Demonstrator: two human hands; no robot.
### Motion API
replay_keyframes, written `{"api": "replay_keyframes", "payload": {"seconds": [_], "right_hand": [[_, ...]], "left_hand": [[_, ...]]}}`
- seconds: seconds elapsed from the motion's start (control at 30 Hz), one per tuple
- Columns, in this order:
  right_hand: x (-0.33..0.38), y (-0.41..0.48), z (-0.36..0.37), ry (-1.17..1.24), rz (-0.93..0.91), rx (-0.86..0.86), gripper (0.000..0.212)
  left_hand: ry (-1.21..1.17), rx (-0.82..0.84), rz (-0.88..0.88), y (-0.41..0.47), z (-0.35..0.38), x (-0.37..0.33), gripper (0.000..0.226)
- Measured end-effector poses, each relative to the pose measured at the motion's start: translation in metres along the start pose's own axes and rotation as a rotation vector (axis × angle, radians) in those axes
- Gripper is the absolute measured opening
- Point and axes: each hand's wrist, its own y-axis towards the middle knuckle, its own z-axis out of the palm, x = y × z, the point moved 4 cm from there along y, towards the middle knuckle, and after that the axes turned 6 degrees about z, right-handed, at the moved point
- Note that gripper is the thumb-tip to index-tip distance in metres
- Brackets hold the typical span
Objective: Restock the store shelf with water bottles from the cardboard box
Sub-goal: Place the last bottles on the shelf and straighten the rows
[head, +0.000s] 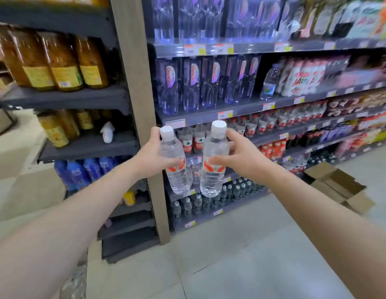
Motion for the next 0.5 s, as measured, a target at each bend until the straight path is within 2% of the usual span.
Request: {"api": "replay_keyframes", "payload": {"seconds": [0.23, 0.37, 0.5], "right_hand": [[0.024, -0.034, -0.087, -0.023, -0.016, -0.042, 0.062], [0.020, -0.009, -0.125, -0.007, -0.020, -0.076, 0.060], [0.005, 0.036, -0.159, -0.026, -0.045, -0.067, 0.067]], "left_hand": [[-0.059, 0.000, 0.078, 0.031, 0.006, -0.087, 0.069], [-0.059, 0.002, 0.103, 0.067, 0.016, -0.106, 0.071], [-0.074, -0.020, 0.120, 0.119, 0.028, -0.114, 0.064]]}}
